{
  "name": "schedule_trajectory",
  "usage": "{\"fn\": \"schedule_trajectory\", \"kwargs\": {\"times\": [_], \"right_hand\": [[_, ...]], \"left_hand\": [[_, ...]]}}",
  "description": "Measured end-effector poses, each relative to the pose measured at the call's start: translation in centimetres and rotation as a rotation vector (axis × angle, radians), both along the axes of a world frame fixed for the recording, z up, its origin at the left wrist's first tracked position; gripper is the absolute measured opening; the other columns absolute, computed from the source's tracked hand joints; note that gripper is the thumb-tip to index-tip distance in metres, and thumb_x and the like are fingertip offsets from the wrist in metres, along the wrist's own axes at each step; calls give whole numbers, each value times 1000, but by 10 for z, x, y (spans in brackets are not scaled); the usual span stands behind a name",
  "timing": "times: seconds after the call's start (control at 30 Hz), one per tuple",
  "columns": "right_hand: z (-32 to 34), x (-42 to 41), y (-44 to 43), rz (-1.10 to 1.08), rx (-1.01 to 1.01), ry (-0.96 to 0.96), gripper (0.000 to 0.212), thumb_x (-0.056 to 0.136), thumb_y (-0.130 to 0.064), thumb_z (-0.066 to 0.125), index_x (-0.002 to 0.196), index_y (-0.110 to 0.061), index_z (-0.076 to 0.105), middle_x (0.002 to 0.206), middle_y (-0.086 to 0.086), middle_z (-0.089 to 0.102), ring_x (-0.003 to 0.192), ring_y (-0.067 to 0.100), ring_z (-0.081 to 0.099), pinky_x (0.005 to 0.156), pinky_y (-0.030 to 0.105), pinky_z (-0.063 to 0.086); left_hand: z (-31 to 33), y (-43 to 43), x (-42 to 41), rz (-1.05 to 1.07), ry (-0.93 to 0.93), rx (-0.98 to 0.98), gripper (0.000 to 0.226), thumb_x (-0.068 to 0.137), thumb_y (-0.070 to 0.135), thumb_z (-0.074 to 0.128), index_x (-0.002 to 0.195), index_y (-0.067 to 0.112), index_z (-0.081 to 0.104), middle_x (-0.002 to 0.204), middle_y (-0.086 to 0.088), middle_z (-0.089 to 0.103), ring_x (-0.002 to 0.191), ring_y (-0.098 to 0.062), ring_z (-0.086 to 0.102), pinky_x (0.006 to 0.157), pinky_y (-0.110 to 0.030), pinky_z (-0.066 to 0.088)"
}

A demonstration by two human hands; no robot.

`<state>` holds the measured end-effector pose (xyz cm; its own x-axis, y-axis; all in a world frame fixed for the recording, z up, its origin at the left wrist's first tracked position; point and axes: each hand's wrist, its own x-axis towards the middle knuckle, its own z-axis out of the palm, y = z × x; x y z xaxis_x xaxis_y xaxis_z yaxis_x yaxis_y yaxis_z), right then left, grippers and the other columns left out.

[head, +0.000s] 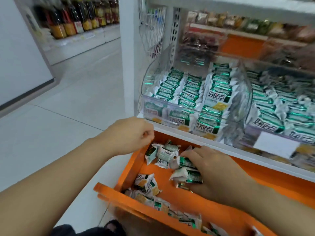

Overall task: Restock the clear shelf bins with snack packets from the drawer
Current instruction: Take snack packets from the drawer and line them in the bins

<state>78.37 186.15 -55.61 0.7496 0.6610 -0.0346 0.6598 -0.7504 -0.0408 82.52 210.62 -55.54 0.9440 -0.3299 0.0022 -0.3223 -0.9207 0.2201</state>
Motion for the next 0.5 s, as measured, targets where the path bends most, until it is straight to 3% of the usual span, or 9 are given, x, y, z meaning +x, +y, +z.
{"fn": "schedule_trajectory", "kwargs": {"times": [0.1,0.2,0.27,0.33,0.5], "right_hand": [[43,-4,-6,20,105,-78,63,82,-57,62,135,-32,40,123,-11,54,114,15,50,94,28,40],[81,3,-10,-9,117,-184,63,80,-58,63,133,-29,45,120,-10,54,109,15,51,92,26,37],[101,18,-13,-39,104,-267,63,77,-59,60,128,-22,52,112,-4,59,101,20,57,85,30,39],[117,35,-14,-94,106,-331,65,77,-57,62,129,-19,53,113,0,63,102,24,59,88,35,42],[124,73,-21,-182,37,-277,71,81,-54,64,140,-22,39,127,2,57,114,23,50,95,37,43]], "left_hand": [[32,-20,-9,4,-237,-80,14,94,32,47,95,31,61,93,16,59,88,-9,58,64,-26,39],[46,-33,-9,72,-356,-206,15,93,29,51,101,27,63,98,11,60,91,-14,58,67,-26,38],[46,-39,-5,115,-364,-255,21,93,28,53,111,24,63,111,4,58,102,-18,55,79,-30,43],[41,-44,-1,163,-324,-262,33,93,28,52,125,23,57,126,1,52,116,-21,48,92,-34,42],[29,-47,5,199,-221,-204,45,93,33,50,138,30,44,142,6,41,132,-18,33,105,-33,32]]}}
